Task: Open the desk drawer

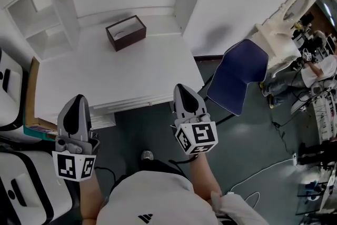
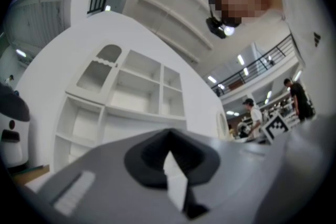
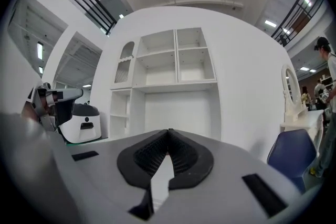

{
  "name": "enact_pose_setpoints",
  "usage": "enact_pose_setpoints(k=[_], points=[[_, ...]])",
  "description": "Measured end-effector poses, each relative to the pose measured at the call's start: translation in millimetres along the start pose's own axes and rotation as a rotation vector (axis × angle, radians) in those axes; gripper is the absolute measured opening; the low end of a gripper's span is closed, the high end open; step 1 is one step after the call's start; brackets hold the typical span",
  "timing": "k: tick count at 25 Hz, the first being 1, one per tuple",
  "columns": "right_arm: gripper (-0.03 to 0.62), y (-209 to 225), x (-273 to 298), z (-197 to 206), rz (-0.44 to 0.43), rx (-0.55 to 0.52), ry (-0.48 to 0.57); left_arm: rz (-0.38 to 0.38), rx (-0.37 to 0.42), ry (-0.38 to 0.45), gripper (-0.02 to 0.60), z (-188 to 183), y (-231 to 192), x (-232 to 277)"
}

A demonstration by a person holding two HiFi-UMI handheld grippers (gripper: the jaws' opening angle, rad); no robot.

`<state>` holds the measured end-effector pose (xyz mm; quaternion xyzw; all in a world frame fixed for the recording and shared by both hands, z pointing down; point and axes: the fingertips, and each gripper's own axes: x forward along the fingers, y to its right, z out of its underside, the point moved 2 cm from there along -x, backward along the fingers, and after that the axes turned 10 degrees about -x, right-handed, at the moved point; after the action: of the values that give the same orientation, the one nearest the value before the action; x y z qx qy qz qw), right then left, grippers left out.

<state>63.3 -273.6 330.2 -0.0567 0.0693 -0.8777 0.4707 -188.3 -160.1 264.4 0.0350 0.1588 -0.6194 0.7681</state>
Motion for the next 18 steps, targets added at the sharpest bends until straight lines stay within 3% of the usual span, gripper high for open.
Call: enact_pose_setpoints(k=[18], points=[[0.007,-46.2,42.1,175.7,-0.215,0.157,-0.464,-0.086,-0.031,-0.081,0.005,35.4,-22.3,4.9]])
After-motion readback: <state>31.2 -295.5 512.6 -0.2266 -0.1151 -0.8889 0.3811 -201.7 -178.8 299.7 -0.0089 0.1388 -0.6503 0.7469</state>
